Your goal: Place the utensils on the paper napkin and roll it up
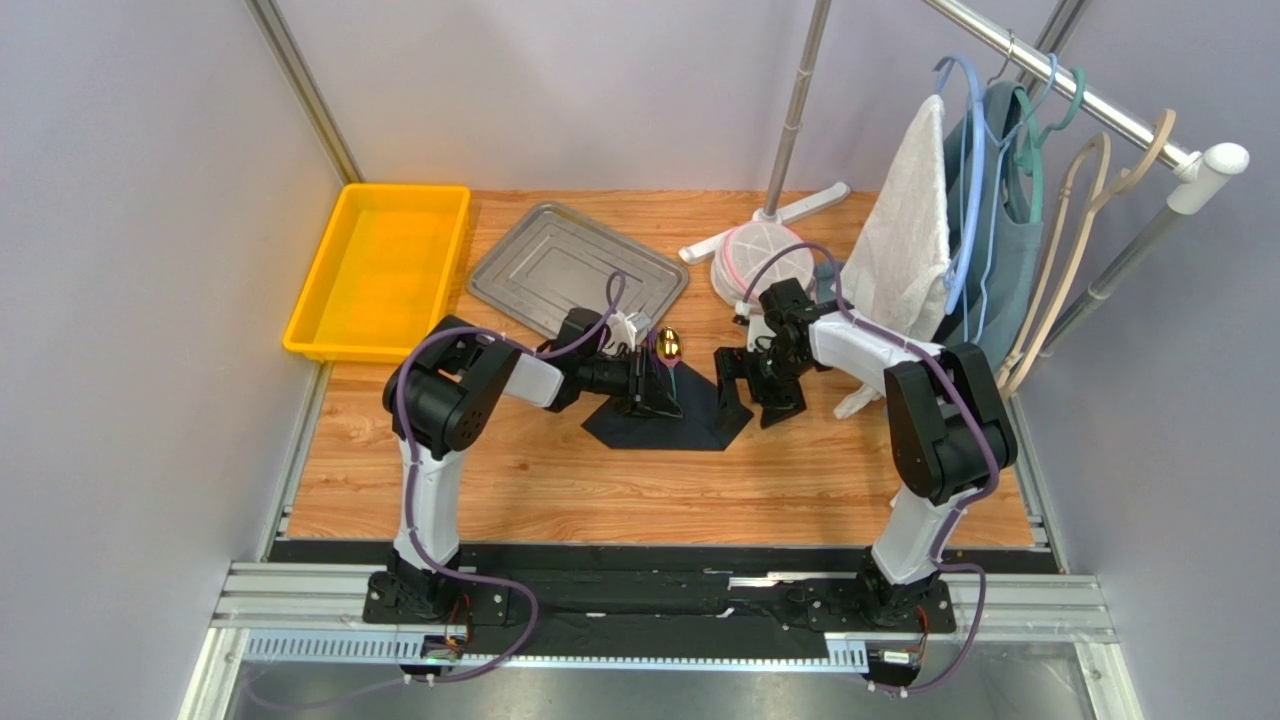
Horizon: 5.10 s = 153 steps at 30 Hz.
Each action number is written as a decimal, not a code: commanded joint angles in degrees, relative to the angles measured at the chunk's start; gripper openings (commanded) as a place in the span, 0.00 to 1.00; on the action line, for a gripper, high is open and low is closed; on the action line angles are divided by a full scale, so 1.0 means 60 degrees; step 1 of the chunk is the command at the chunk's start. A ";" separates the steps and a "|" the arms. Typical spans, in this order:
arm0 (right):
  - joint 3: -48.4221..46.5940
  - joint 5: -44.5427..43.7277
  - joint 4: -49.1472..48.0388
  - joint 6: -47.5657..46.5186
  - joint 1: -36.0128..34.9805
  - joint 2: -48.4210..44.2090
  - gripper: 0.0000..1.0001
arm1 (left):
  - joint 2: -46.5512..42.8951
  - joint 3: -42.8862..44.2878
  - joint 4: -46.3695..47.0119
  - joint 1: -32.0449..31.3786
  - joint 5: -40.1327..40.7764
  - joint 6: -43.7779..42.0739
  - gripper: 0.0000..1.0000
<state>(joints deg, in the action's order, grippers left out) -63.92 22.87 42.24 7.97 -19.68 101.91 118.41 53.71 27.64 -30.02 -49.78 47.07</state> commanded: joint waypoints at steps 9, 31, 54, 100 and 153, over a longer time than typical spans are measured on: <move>-0.0333 0.0758 -0.0843 0.0430 0.0058 0.0974 0.85 | 0.0187 0.0203 0.0067 -0.0006 0.0137 -0.0257 0.26; 0.0092 0.4112 -0.2250 0.1543 0.0263 0.0066 0.59 | 0.0187 0.0159 0.0198 -0.0006 0.0123 -0.0198 0.26; 0.0180 0.3980 -0.0961 0.1104 0.0277 0.0916 0.61 | 0.0143 0.0159 0.0140 -0.0006 0.0152 -0.0242 0.26; 0.0385 0.3834 -0.1561 0.1514 0.0819 0.0521 0.45 | 0.0202 0.0130 0.0154 0.0038 0.0181 -0.0184 0.26; -0.0538 0.3322 -0.2103 0.2437 -0.0440 0.1531 0.00 | -0.1499 -0.0691 -0.2014 0.0521 -0.0317 -0.1385 0.22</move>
<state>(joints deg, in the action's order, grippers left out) -65.76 43.62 30.17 22.68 -22.11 113.34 108.55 50.09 17.76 -26.79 -51.51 41.82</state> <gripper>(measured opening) 0.008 0.227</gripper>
